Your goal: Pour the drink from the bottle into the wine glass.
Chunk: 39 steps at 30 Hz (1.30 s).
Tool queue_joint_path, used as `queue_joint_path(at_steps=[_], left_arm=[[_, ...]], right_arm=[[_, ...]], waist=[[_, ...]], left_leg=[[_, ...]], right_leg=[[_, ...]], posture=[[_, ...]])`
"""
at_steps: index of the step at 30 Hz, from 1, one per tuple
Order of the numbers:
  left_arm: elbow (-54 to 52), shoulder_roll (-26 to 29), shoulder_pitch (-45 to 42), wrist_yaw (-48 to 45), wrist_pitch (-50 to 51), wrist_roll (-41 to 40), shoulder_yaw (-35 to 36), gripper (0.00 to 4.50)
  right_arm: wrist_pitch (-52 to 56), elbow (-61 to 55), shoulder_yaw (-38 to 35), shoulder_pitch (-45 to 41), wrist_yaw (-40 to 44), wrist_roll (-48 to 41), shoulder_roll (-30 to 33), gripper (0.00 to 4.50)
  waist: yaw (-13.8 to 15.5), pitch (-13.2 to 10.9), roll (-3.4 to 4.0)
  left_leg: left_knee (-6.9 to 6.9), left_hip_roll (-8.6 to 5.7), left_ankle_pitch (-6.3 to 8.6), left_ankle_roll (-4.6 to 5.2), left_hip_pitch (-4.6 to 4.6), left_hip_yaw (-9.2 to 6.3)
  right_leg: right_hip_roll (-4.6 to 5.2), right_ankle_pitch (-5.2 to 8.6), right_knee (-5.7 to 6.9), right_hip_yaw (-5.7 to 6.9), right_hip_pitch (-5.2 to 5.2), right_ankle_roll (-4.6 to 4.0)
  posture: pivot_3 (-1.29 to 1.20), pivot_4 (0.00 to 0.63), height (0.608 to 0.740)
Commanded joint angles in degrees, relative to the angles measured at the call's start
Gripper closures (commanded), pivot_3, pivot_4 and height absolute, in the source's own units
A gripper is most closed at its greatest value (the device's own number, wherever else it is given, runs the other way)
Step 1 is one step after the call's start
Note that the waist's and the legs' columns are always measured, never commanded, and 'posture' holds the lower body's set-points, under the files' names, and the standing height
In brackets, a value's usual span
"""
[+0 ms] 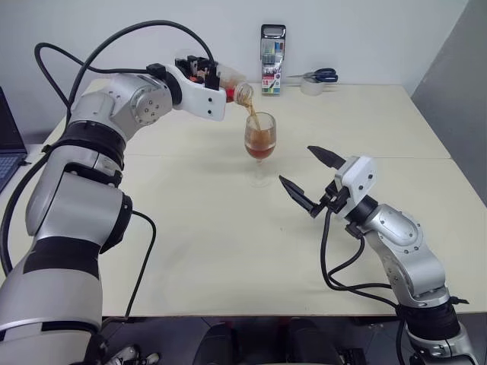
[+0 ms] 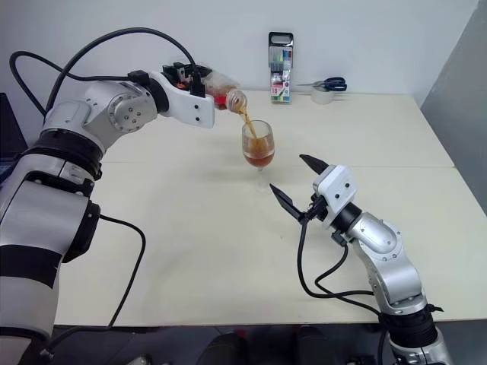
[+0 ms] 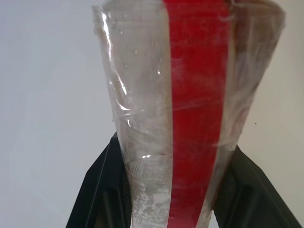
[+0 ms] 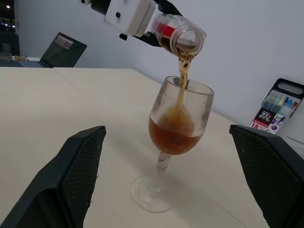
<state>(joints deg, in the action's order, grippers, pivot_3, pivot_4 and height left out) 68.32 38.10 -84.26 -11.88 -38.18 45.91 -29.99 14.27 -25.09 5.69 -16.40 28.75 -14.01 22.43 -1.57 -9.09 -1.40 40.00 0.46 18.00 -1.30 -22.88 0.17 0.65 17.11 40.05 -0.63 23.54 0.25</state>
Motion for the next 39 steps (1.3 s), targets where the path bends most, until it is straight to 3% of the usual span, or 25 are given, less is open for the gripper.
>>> queue_joint_path(at_steps=[1, 23, 39], left_arm=[[-0.14, 0.99, -3.25, 1.45, -0.47, 0.25, -0.01, 2.81], [1.45, 0.15, -4.29, 1.25, -0.11, -0.68, -0.26, 2.81], [-3.27, -1.69, 3.92, -19.06, 7.17, -21.29, 13.43, 2.81]], right_arm=[[-0.99, -2.83, -0.76, -0.17, 0.1, 0.13, 0.06, 0.0], [-0.46, -2.54, -1.87, -0.67, -0.22, -0.97, 0.02, 0.0], [-0.08, -2.35, -1.93, -1.0, 0.73, -1.28, 0.84, 0.0]], waist=[[0.0, 0.0, 0.0], [-0.01, 0.0, 0.0], [-0.17, 0.0, 0.0]], left_leg=[[0.0, 0.0, 0.0, 0.0, 0.0, 0.0], [0.01, 0.0, 0.0, 0.0, 0.01, 0.02], [0.06, 0.01, -0.01, -0.01, 0.02, 0.03]], right_leg=[[0.0, 0.0, 0.0, 0.0, 0.0, 0.0], [0.0, 0.0, 0.02, -0.01, 0.0, 0.0], [0.0, 0.0, 0.08, -0.02, 0.01, 0.0]], posture=[[0.0, 0.15, 0.74], [0.0, 0.15, 0.74], [0.0, 0.15, 0.74]])
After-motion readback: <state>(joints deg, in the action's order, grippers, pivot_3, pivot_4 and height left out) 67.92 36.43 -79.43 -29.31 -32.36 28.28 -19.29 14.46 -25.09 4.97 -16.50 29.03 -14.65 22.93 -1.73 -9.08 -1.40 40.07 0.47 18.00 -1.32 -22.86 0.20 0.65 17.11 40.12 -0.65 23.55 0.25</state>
